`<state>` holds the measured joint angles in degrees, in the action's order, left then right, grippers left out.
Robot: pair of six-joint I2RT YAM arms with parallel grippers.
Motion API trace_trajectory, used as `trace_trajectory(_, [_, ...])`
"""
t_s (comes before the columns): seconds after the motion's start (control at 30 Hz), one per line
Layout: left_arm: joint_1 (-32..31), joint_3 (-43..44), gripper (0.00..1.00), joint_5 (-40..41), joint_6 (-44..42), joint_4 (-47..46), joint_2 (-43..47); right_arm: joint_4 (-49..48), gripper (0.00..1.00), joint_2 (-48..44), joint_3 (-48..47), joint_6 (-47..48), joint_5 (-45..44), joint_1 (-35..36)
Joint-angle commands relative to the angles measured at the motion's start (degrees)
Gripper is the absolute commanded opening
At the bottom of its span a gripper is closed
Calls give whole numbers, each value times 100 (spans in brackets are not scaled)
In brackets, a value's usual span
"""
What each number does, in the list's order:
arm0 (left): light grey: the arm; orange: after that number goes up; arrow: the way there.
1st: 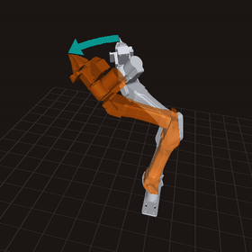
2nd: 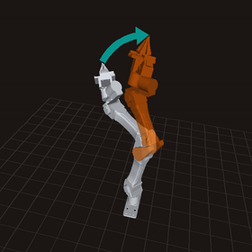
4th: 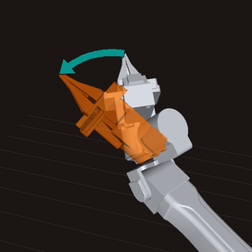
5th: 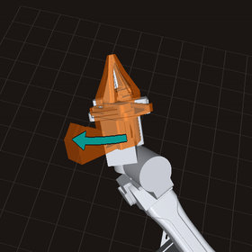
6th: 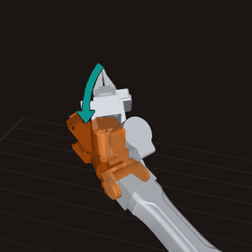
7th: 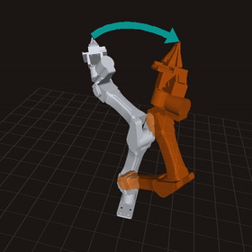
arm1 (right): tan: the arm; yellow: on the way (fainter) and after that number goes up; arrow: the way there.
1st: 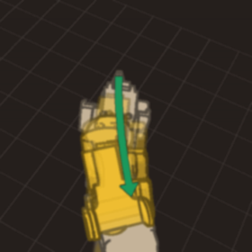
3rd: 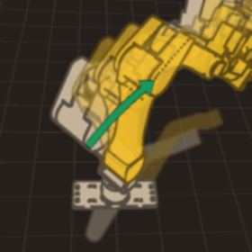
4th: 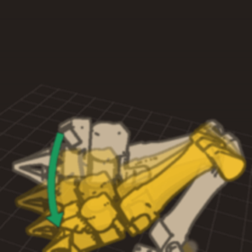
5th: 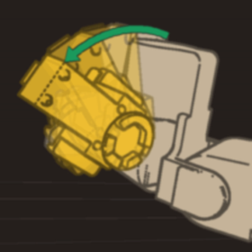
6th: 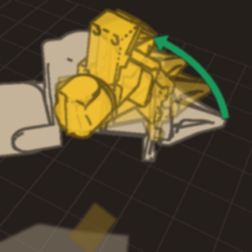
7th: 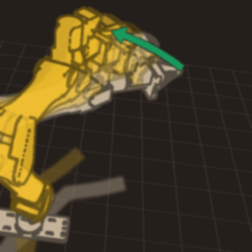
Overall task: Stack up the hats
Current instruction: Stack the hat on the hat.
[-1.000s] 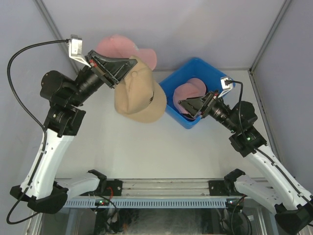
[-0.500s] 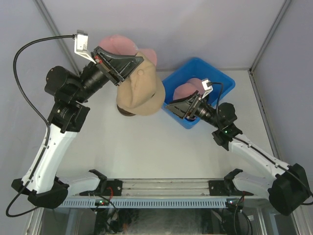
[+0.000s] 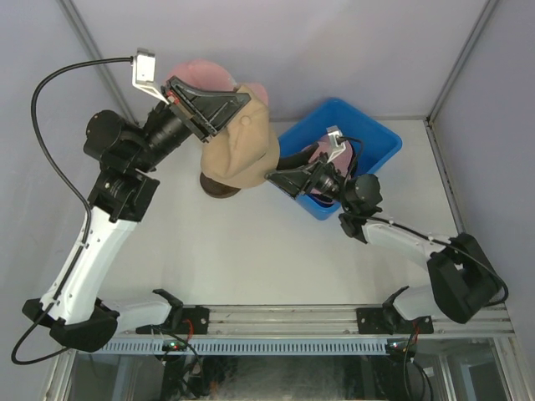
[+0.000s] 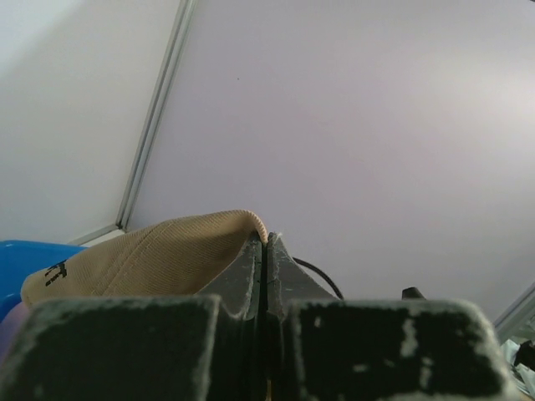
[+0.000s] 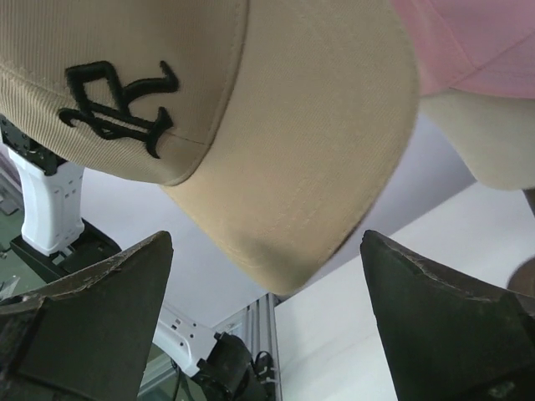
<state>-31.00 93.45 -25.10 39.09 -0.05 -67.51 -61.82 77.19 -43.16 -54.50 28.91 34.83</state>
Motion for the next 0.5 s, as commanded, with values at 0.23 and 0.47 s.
trace_trajectory(0.23, [-7,-93,0,888,-583,-80,348,-1525,94,608,-878,-41,258,77])
trace_trajectory(0.47, [723,-681,0,2186,-522,58,972,-1188,94,474,-1165,-41,492,-271])
